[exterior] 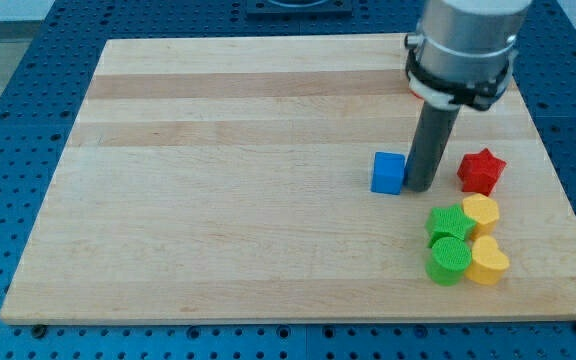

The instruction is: Push the blue cube towards top

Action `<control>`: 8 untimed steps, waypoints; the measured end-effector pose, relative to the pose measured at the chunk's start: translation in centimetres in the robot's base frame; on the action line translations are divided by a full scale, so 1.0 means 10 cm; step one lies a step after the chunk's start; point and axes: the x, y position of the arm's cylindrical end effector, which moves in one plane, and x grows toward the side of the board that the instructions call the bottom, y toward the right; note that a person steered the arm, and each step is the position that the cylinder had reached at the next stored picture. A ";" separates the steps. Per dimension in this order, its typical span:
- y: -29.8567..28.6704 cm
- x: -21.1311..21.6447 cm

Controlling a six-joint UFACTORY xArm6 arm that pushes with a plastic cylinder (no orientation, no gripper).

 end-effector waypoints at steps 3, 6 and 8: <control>-0.28 -0.17; -0.74 -0.20; -0.29 -0.48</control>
